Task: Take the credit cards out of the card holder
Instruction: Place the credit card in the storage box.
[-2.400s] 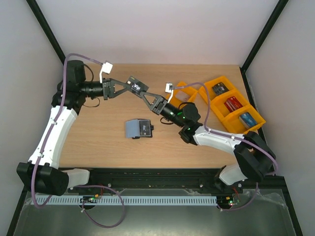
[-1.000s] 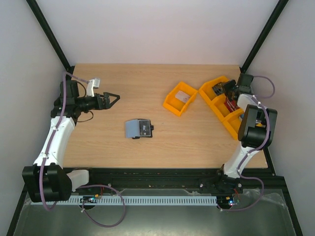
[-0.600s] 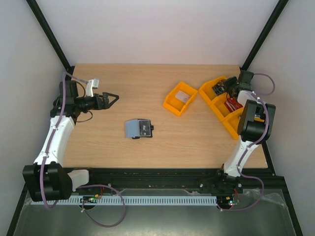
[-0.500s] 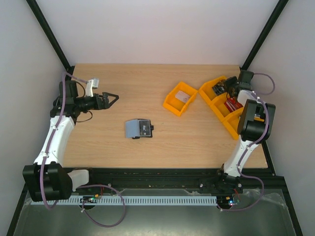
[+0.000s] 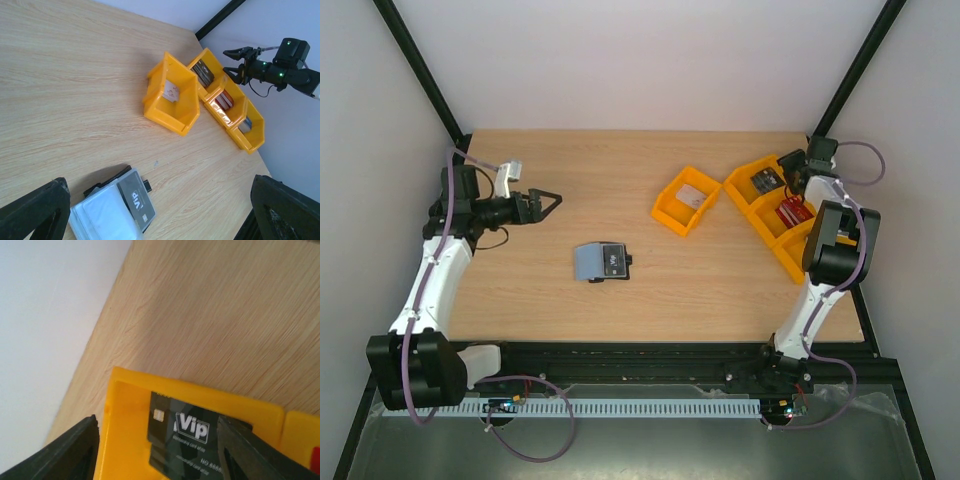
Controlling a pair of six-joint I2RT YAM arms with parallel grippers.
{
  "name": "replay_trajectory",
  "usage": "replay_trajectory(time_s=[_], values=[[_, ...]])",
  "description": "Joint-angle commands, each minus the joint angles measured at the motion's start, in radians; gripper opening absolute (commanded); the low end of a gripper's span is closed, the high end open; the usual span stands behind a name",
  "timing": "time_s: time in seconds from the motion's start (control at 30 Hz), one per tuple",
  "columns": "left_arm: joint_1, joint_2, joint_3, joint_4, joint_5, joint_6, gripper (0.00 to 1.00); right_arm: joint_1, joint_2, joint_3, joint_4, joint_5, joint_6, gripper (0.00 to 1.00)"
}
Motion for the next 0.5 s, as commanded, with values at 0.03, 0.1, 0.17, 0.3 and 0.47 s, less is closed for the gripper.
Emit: replay_trajectory(time_s=[0.03,0.1,0.17,0.3,0.47], values=[[0.006,-0.002,-0.06,0.056,0.021,-0.048,0.99,-0.005,-0.057,0.073,-0.086,0.14,-0.068,0.68],[0.006,-0.005,-0.109,0.1,0.01,-0.096,0.99,-0.005,-0.065,0.115,-0.127,0.164,-0.098,0.71],[0.006,-0.007,-0.169,0.15,-0.007,-0.151,0.99,-0.004,-0.075,0.148,-0.163,0.16,-0.118,0.71],[0.006,0.001,-0.305,0.269,-0.071,-0.295,0.99,0.047,-0.15,0.154,-0.181,0.147,-0.191,0.72],[0.005,0.038,-0.42,0.343,-0.168,-0.39,0.99,0.242,-0.218,0.122,-0.312,0.085,-0.321,0.71]])
